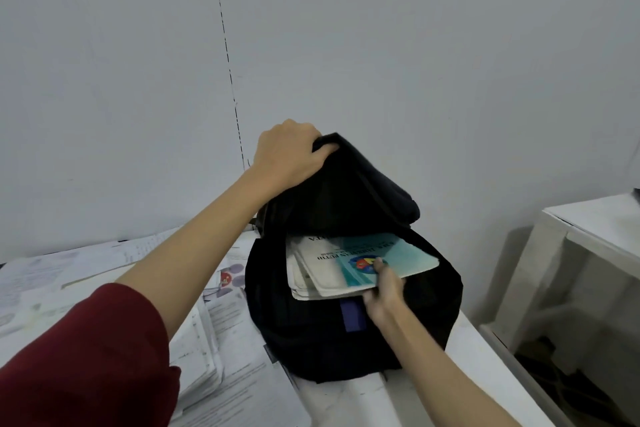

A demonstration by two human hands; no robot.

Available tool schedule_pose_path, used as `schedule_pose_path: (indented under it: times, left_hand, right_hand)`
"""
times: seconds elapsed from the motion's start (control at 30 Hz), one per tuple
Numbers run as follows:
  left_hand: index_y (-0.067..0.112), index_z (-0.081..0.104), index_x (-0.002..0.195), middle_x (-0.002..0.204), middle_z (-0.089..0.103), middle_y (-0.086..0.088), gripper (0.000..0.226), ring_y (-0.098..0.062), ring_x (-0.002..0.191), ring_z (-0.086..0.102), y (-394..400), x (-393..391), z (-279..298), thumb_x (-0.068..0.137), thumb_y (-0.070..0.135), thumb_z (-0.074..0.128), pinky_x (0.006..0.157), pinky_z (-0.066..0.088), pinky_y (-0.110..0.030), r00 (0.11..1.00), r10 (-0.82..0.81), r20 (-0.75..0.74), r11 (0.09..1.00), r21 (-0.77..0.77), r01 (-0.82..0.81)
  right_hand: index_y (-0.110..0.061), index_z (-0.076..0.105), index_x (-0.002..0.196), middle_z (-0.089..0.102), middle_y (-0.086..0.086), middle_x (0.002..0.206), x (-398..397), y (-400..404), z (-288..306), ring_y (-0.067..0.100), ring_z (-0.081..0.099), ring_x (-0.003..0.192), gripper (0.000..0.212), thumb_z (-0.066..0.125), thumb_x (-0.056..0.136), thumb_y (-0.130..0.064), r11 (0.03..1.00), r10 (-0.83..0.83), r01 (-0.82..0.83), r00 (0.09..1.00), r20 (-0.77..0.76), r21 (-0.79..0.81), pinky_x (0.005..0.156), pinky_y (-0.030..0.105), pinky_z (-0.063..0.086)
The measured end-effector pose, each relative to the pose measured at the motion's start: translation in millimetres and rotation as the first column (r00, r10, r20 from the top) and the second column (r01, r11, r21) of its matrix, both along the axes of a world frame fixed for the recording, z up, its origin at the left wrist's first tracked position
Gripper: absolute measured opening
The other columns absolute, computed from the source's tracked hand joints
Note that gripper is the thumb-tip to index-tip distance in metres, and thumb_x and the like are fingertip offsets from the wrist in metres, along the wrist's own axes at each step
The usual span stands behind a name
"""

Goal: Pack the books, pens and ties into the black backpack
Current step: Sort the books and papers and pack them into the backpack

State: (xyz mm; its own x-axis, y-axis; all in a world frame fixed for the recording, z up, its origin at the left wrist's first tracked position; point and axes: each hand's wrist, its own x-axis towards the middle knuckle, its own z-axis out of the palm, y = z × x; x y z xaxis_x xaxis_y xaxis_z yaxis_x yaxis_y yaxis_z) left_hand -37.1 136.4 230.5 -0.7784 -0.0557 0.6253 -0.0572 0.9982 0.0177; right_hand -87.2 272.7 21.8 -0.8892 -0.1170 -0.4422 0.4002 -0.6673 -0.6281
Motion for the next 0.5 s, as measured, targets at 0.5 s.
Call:
schedule_pose_path:
  times: [0.5]
  left_hand:
    - [0.012,0.066,0.087,0.073,0.051,-0.003,0.046,-0.025,0.071,0.045,1.7,-11.5,7.0,0.095,0.049,0.041,0.063,0.029,-0.03,0.999,0.006,-0.045,0.998,0.058,-0.003]
  right_hand:
    - [-0.021,0.067,0.088,0.067,-0.007,0.095,-11.6,36.2,27.0,0.005,0.059,0.084,0.018,0.073,0.079,-0.036,-0.016,0.872,0.211,0.481,-0.089,0.977,0.085,0.029,0.047]
